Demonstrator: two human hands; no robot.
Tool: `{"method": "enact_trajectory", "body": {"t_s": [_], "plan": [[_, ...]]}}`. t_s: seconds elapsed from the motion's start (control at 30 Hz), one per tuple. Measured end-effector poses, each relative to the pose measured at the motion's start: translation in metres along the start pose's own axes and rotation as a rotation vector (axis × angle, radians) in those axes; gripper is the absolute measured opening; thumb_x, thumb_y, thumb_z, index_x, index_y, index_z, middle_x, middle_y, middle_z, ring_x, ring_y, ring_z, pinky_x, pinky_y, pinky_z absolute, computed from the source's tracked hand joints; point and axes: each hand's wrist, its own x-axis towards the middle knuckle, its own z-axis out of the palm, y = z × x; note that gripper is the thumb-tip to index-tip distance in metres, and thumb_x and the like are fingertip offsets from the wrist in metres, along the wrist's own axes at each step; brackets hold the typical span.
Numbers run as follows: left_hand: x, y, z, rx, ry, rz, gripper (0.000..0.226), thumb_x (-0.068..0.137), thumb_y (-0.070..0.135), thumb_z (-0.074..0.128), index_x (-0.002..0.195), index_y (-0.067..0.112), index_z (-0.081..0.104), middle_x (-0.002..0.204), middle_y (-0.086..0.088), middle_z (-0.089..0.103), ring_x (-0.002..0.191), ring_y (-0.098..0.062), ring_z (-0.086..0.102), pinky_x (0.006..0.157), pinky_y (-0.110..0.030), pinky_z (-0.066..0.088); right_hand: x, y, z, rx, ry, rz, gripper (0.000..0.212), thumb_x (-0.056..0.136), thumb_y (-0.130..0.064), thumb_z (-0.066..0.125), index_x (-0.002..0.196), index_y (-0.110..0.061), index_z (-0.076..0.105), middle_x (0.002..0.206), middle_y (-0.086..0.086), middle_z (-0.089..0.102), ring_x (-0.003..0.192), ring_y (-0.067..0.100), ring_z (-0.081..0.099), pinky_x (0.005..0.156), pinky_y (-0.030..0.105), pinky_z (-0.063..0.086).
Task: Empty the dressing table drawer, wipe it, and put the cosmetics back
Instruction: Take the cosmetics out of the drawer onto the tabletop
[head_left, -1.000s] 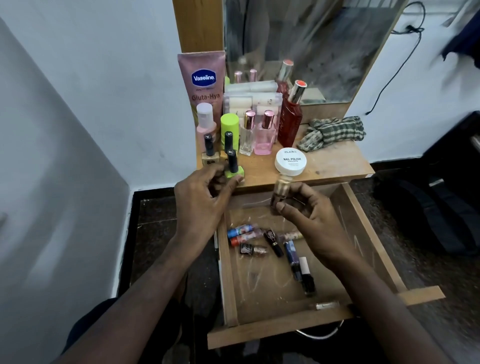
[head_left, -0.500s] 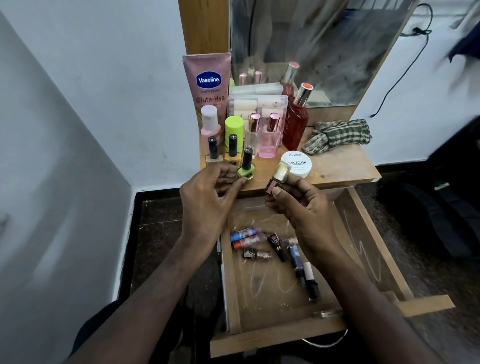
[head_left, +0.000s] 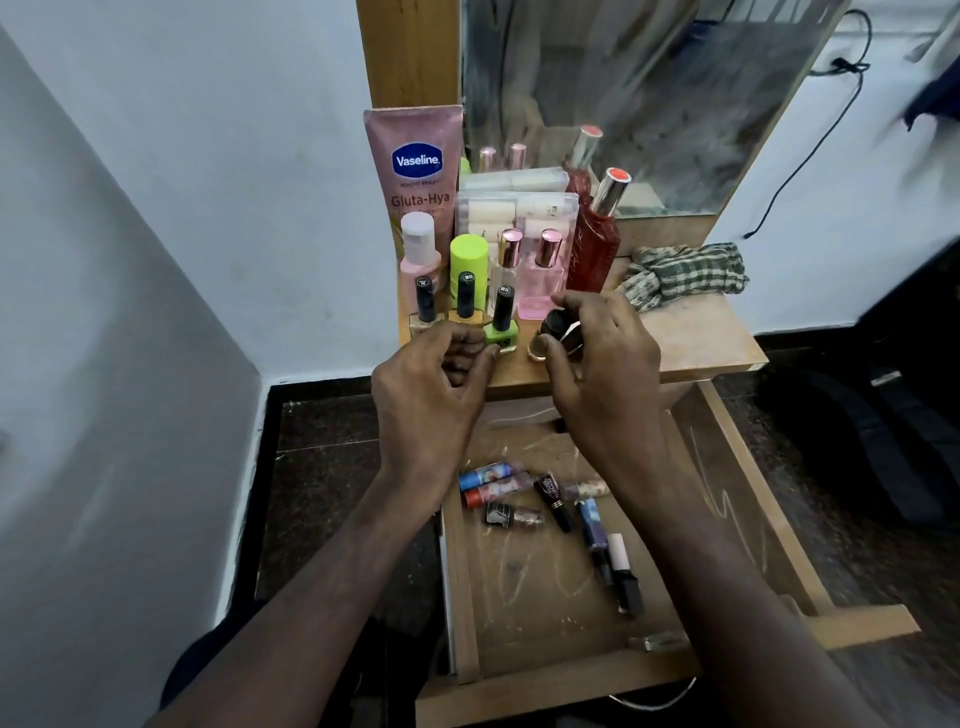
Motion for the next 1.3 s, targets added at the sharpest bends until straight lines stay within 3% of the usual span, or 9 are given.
{"method": "enact_trajectory", "body": {"t_s": [0.1,0.3,0.57,0.67,0.73,0.83,0.97,1.13,1.3], "plan": [[0.002,0.001,0.002,0.012,0.007,0.002,0.017,0.093,0.026,0.084,0.105,0.015,0.078,0.092,0.009,0.076,0.08,0.0,0.07,0.073,-0.019,0.06,0.005,-0.001,0.005,-0.013,0.04,0.005,0.028,0.093,-0.008,0.074,0.12,-0.004,0.067,0.112,0.012,0.064,0.095,0.007,0.046,0.082,0.002,0.029],[0.005,0.003,0.006,0.073,0.011,0.037,0.015,0.093,0.027,0.083,0.102,0.015,0.078,0.091,0.007,0.077,0.076,-0.001,0.07,0.072,-0.018,0.058,0.014,-0.006,0.019,-0.015,0.032,0.011,0.029,0.092,-0.009,0.075,0.119,-0.006,0.066,0.104,0.009,0.071,0.091,0.022,0.064,0.077,0.013,0.031],[0.007,0.001,0.006,0.093,0.008,0.03,0.018,0.093,0.03,0.082,0.103,0.015,0.079,0.093,0.007,0.078,0.078,-0.001,0.071,0.073,-0.018,0.06,0.011,-0.013,0.014,0.047,0.029,0.116,0.045,0.089,-0.015,0.083,0.125,-0.01,0.058,0.105,0.003,0.076,0.086,0.014,0.073,0.074,0.017,0.054],[0.006,-0.002,0.0,0.074,-0.021,0.126,0.015,0.093,0.024,0.082,0.102,0.012,0.078,0.094,0.004,0.078,0.082,-0.003,0.07,0.075,-0.016,0.058,-0.006,-0.011,-0.003,0.035,0.084,0.034,0.039,0.092,-0.015,0.079,0.125,-0.009,0.059,0.105,0.001,0.075,0.081,0.007,0.07,0.073,0.013,0.054],[0.004,-0.007,-0.005,0.089,-0.113,0.292,0.013,0.094,0.02,0.081,0.102,0.01,0.077,0.095,0.0,0.076,0.084,-0.006,0.069,0.075,-0.017,0.057,-0.026,-0.003,-0.015,0.007,0.082,-0.021,0.029,0.093,-0.013,0.077,0.117,-0.008,0.062,0.099,0.0,0.073,0.08,0.006,0.066,0.074,0.006,0.049],[-0.005,-0.009,-0.009,0.084,-0.373,0.51,0.014,0.094,0.019,0.078,0.104,0.01,0.077,0.096,-0.002,0.075,0.085,-0.01,0.069,0.072,-0.022,0.057,-0.053,0.019,-0.024,-0.035,-0.158,-0.041,0.013,0.09,-0.011,0.078,0.098,-0.014,0.069,0.088,-0.003,0.073,0.074,0.009,0.068,0.069,0.014,0.054],[-0.018,-0.006,-0.011,0.248,-0.784,0.339,0.025,0.096,0.026,0.073,0.12,0.024,0.076,0.112,0.005,0.076,0.094,-0.01,0.07,0.078,-0.033,0.061,-0.064,0.046,-0.022,-0.17,-0.526,0.08,0.011,0.089,-0.012,0.076,0.098,-0.018,0.077,0.093,-0.002,0.076,0.084,0.011,0.07,0.064,0.007,0.039],[-0.031,0.0,-0.004,0.597,-0.795,0.298,0.02,0.095,0.049,0.071,0.108,0.035,0.073,0.104,0.009,0.071,0.097,-0.015,0.068,0.068,-0.031,0.051,-0.068,0.066,-0.019,-0.228,-0.623,0.197,0.019,0.091,-0.018,0.076,0.11,-0.022,0.078,0.106,0.0,0.077,0.092,0.014,0.07,0.076,0.021,0.044],[-0.04,0.009,0.009,0.812,-0.759,0.287,0.027,0.089,0.055,0.074,0.1,0.03,0.074,0.097,0.007,0.071,0.091,-0.018,0.071,0.064,-0.029,0.039,-0.068,0.06,-0.023,-0.202,-0.645,0.172,0.023,0.086,-0.032,0.082,0.108,-0.026,0.078,0.101,-0.008,0.066,0.082,0.003,0.053,0.063,0.003,0.029]]}}
